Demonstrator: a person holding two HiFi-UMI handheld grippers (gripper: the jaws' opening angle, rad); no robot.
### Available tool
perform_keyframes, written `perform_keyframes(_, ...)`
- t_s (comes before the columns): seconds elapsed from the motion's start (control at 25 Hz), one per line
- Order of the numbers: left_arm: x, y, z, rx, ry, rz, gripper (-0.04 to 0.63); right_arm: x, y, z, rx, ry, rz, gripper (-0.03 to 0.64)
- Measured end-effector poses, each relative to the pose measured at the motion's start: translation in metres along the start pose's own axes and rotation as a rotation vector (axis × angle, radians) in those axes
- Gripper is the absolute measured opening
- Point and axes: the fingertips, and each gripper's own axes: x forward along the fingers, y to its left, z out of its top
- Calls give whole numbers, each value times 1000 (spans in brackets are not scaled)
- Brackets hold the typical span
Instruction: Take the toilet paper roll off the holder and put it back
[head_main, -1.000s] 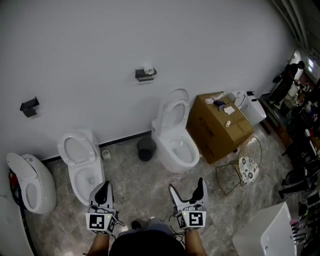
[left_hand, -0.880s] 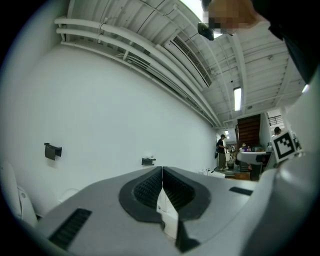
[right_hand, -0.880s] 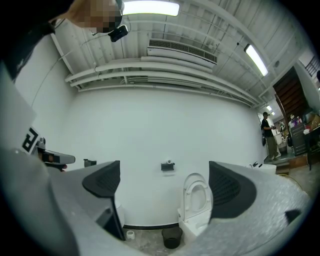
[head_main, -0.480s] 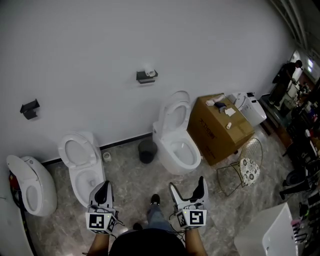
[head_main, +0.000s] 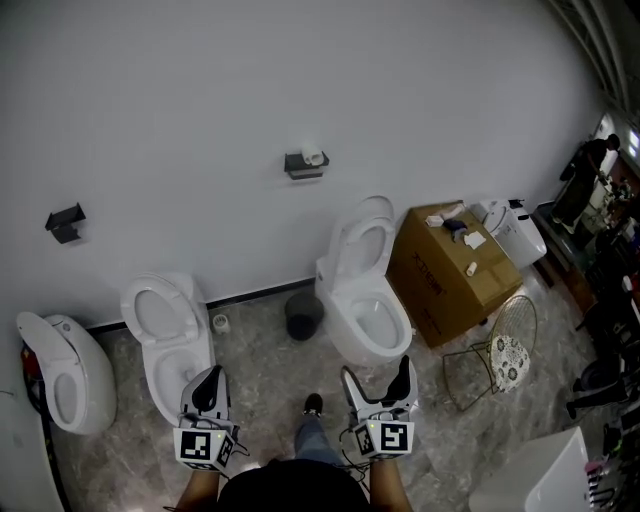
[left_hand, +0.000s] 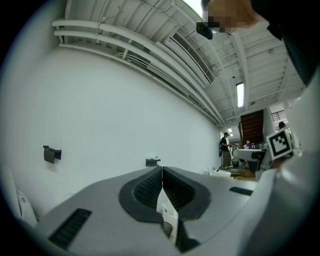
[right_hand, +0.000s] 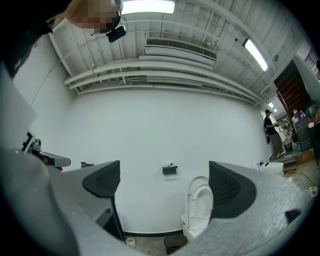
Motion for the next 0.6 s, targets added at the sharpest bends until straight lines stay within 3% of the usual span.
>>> perform_keyframes(0.6,150,13,3,3,14,50,3,146,-59,-19,11,24,35,531)
